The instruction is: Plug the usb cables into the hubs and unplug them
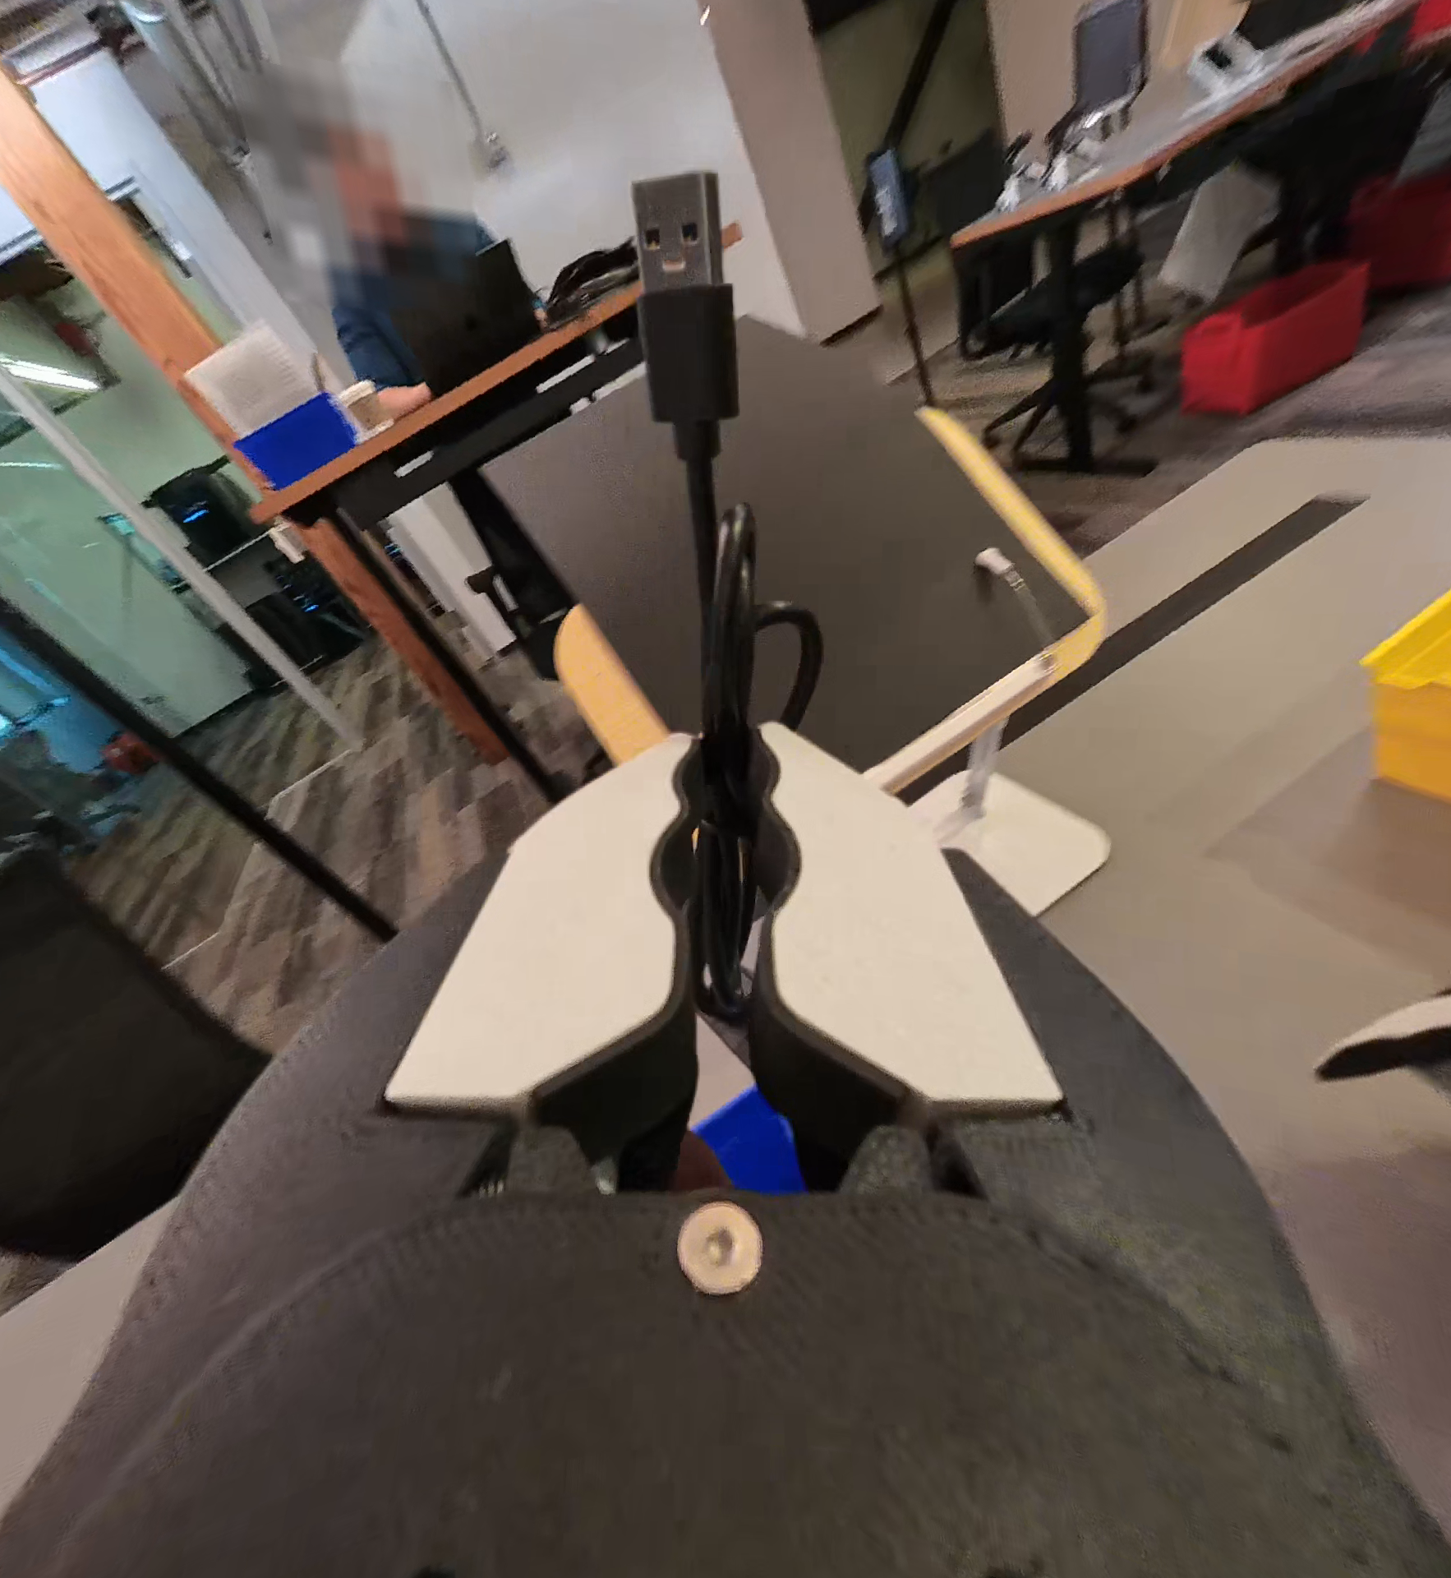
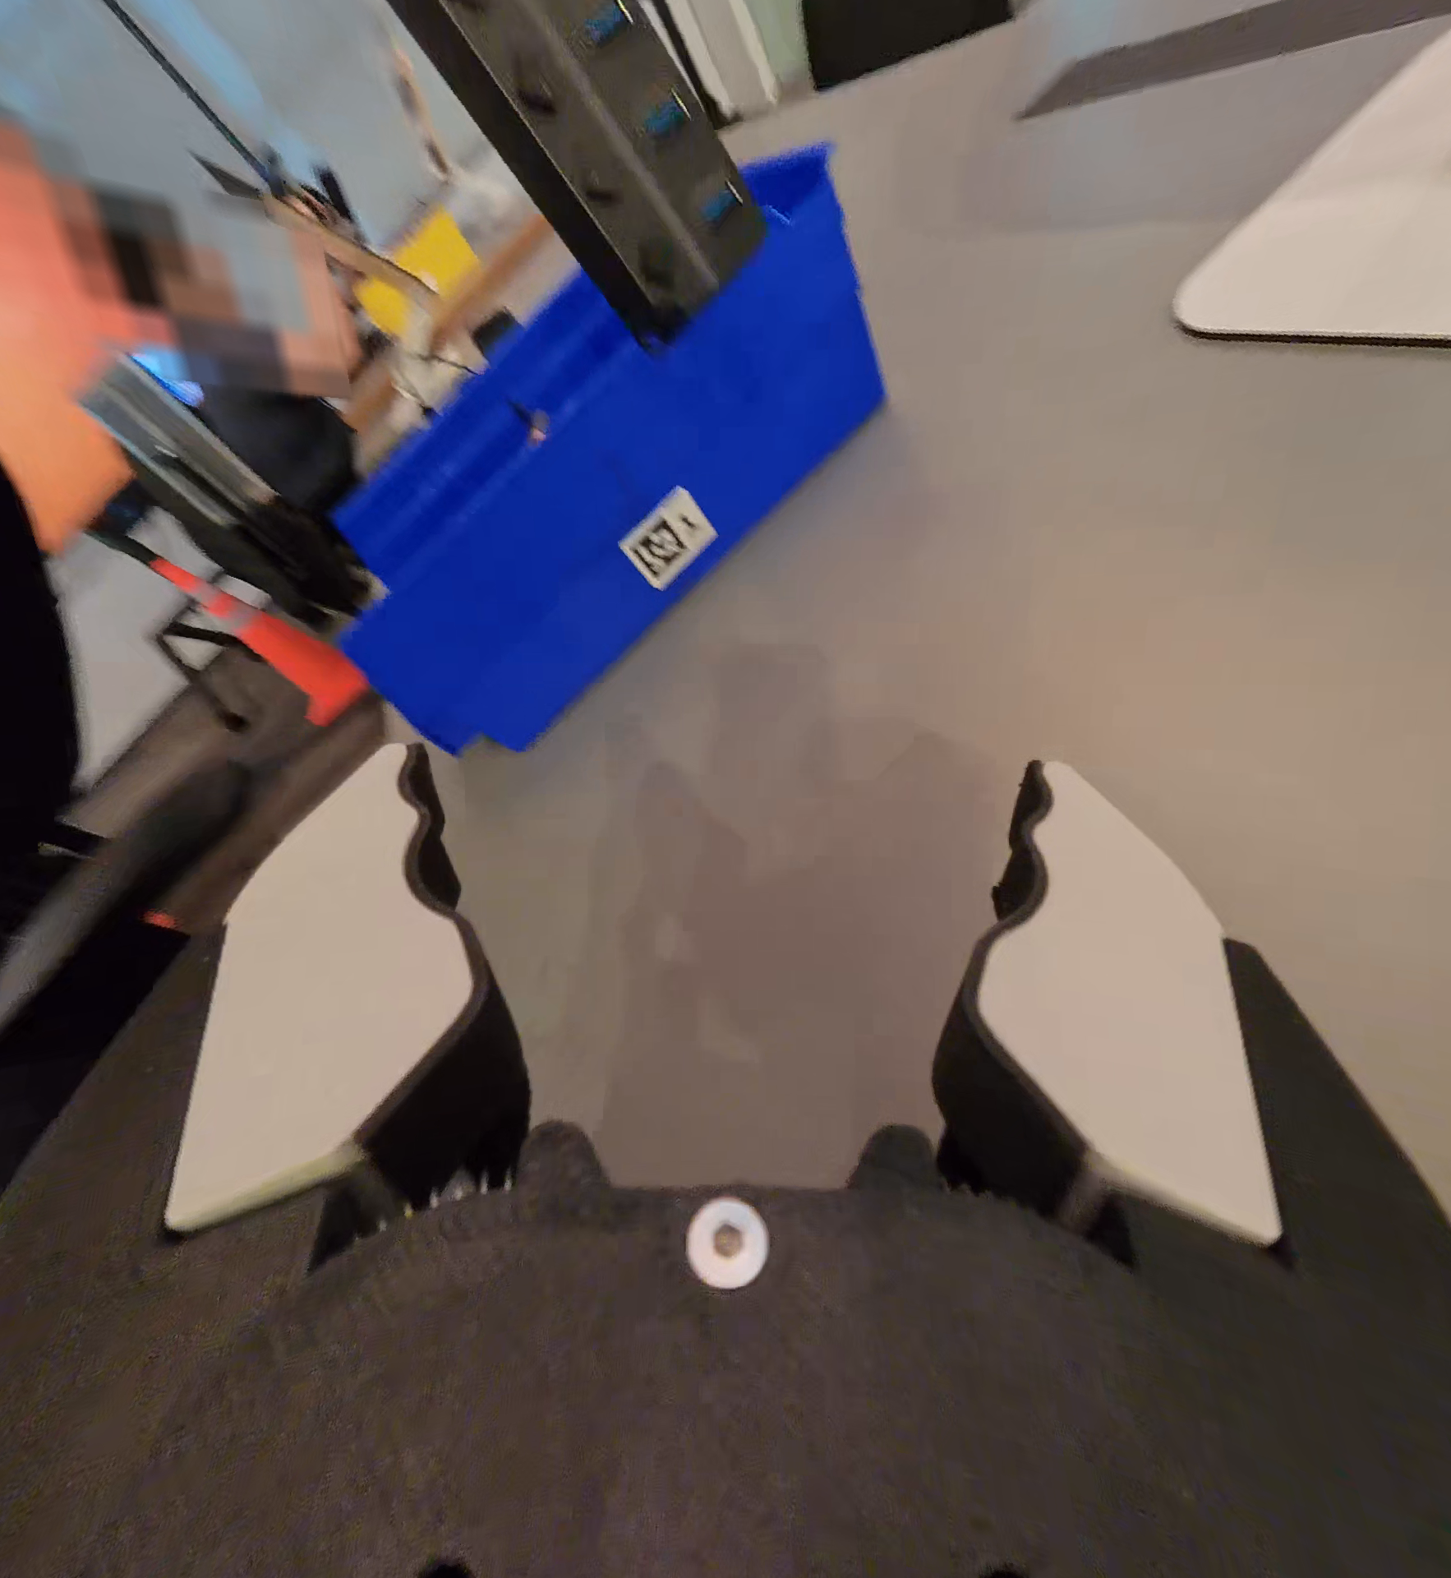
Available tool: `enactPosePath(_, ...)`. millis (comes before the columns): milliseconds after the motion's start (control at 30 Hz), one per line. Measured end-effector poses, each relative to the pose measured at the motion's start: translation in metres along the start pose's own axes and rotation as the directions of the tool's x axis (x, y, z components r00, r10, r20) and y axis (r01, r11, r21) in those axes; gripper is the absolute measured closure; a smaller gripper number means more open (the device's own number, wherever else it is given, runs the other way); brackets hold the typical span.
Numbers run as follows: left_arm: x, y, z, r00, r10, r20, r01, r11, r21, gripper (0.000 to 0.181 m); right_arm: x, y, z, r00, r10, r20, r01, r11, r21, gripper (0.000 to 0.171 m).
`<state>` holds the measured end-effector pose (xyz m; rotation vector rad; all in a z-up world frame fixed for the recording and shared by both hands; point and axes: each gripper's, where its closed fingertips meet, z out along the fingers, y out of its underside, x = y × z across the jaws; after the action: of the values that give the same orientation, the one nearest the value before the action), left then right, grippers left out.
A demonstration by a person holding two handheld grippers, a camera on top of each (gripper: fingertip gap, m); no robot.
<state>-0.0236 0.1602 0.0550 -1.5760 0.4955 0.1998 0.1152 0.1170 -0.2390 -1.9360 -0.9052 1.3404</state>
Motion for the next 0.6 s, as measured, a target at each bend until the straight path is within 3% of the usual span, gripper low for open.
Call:
enactPosePath(300, 0.087, -0.040, 0.014, 0.964, -0.190, -0.188, 0.214, 0.970, 0.117, 0.173, -0.062, -0.011, 0.010, 0.894, 0.223, 0.389, -0.265, 0.962, 0.057, 0.043)
enactPosePath(467, 0.117, -0.044, 0.013, 0.912, -0.287, -0.292, 0.330, 0.938, 0.108, 0.173, -0.055, -0.045, -0.011, 0.868, 0.221, 0.444, -0.356, 0.902, 0.246, 0.038)
enactPosePath(600, 0.131, -0.033, 0.007, 0.850, -0.369, -0.376, 0.419, 0.906, 0.058, 0.172, -0.036, -0.076, -0.046, 0.899, 0.141, 0.415, -0.334, 0.833, 0.440, 0.050)
